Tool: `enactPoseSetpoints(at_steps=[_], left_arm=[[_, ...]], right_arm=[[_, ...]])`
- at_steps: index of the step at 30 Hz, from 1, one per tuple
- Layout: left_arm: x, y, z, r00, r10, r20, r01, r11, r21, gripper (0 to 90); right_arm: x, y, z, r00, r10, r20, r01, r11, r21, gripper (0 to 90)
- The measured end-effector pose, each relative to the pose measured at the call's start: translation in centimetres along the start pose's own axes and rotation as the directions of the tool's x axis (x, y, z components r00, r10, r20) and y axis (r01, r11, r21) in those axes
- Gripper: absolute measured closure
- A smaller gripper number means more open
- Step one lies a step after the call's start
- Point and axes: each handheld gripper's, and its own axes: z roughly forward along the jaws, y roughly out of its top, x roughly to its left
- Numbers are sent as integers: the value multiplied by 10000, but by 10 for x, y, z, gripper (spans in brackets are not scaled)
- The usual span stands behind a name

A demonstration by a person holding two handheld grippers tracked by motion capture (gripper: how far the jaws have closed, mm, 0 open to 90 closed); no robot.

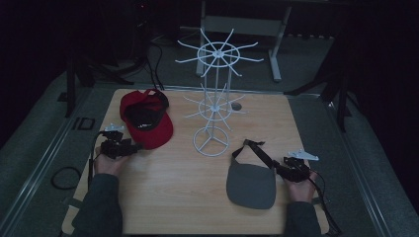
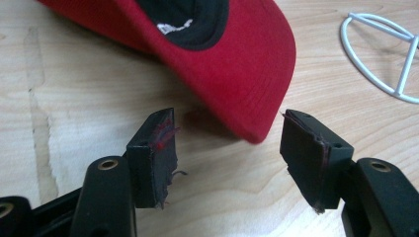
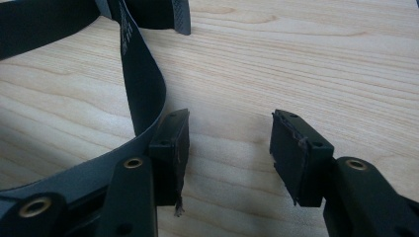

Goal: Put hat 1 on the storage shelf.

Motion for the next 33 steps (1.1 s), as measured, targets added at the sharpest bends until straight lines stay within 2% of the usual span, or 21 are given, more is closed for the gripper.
enactPoseSetpoints(at_steps=[8,16,22,25,28,30,33], left_arm=[[-2,13,19,9998,203,14,-203,9989,427,422],[2,14,35,9997,130,210,-146,9967,793,476],[1,13,46,9993,318,176,-333,9951,932,502],[0,13,47,9991,301,292,-325,9959,846,518],[0,13,45,9988,255,413,-289,9959,852,576],[-3,13,45,9987,414,293,-437,9955,842,596],[-4,11,43,9979,528,383,-553,9962,673,645]], right_arm=[[0,0,0,10000,-10,-12,10,10000,1,491],[0,0,0,10000,-12,-25,12,10000,3,487],[0,0,0,10000,-11,-33,11,10000,4,485],[0,0,0,10000,-16,-41,16,10000,3,483],[0,0,0,10000,-16,-40,16,10000,3,483],[0,0,0,10000,-24,-38,24,10000,2,483],[0,0,0,10000,-26,-39,26,10000,5,483]])
